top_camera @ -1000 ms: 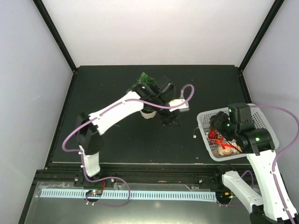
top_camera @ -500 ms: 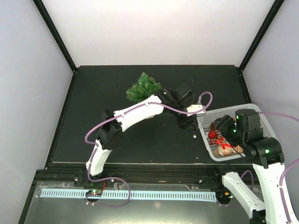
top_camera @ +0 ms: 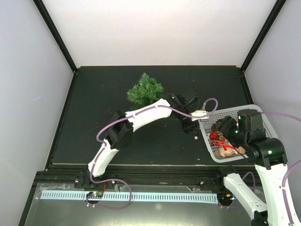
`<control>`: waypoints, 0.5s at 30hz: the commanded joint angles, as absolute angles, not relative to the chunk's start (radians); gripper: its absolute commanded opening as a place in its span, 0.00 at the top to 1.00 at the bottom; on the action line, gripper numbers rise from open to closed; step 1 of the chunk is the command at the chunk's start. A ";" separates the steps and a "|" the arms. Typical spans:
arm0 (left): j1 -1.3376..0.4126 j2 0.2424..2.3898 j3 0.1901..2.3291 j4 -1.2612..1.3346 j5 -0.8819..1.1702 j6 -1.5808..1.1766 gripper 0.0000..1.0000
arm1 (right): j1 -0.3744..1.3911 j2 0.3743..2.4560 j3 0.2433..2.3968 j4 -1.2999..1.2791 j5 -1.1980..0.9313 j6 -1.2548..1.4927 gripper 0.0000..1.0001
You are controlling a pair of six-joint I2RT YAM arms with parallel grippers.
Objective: Decorate the small christmas tree
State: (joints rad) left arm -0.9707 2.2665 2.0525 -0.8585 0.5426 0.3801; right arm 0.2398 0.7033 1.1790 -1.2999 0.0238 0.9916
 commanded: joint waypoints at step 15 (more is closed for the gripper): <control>-0.982 2.379 2.173 -0.846 0.536 0.353 0.45 | 0.234 0.680 1.175 -1.316 0.005 0.971 0.32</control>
State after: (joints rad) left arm -0.9710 2.3505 2.1139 -0.8490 0.5381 0.3614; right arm 0.2398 0.6880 1.1713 -1.3048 0.0151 0.9817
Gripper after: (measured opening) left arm 0.563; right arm 0.679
